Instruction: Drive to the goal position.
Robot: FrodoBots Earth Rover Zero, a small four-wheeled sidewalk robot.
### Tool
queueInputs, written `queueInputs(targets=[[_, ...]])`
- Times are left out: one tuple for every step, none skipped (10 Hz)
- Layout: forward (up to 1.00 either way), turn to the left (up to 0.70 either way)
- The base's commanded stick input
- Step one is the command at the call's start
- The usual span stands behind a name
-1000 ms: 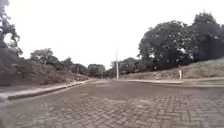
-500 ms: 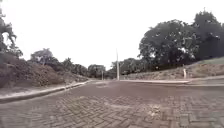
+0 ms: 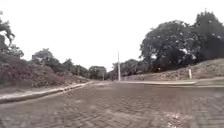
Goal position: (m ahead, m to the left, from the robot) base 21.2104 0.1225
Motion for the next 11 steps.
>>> queueInputs(targets=[[0.85, 0.00], [0.85, 0.00], [0.85, 0.00], [0.85, 0.00], [0.85, 0.00], [0.85, 0.00], [0.85, 0.00], [0.85, 0.00], [0.85, 0.00], [0.85, 0.00], [0.85, 0.00]])
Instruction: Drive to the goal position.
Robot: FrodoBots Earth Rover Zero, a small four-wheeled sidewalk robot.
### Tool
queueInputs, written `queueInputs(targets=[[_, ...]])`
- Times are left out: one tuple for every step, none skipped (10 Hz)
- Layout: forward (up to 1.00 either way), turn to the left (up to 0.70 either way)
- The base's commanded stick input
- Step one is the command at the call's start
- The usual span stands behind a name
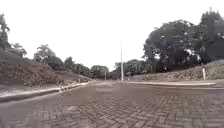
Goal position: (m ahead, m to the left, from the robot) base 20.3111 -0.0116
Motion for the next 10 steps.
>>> queueInputs(targets=[[0.85, 0.00], [0.85, 0.00], [0.85, 0.00], [0.85, 0.00], [0.85, 0.00], [0.85, 0.00], [0.85, 0.00], [0.85, 0.00], [0.85, 0.00], [0.85, 0.00]])
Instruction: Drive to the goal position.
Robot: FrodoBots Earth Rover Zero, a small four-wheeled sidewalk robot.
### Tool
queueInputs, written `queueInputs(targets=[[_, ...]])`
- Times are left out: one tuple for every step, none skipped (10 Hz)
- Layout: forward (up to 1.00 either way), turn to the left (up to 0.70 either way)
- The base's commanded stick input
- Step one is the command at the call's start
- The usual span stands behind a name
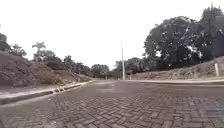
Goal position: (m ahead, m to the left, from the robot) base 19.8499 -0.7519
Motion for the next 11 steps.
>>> queueInputs(targets=[[0.85, 0.00], [0.85, 0.00], [0.85, 0.00], [0.85, 0.00], [0.85, 0.00], [0.85, 0.00], [0.85, 0.00], [0.85, 0.00], [0.85, 0.00], [0.85, 0.00], [0.85, 0.00]])
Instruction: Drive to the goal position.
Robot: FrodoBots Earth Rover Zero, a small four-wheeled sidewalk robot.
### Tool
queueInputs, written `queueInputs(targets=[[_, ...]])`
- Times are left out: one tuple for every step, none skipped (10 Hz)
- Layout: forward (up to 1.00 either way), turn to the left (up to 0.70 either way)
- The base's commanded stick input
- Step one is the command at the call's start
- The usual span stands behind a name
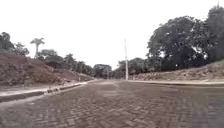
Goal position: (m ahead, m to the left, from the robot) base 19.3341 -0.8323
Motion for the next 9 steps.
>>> queueInputs(targets=[[0.85, 0.00], [0.85, 0.00], [0.85, 0.00], [0.85, 0.00], [0.85, 0.00], [0.85, 0.00], [0.85, 0.00], [0.85, -0.10], [0.85, -0.19]])
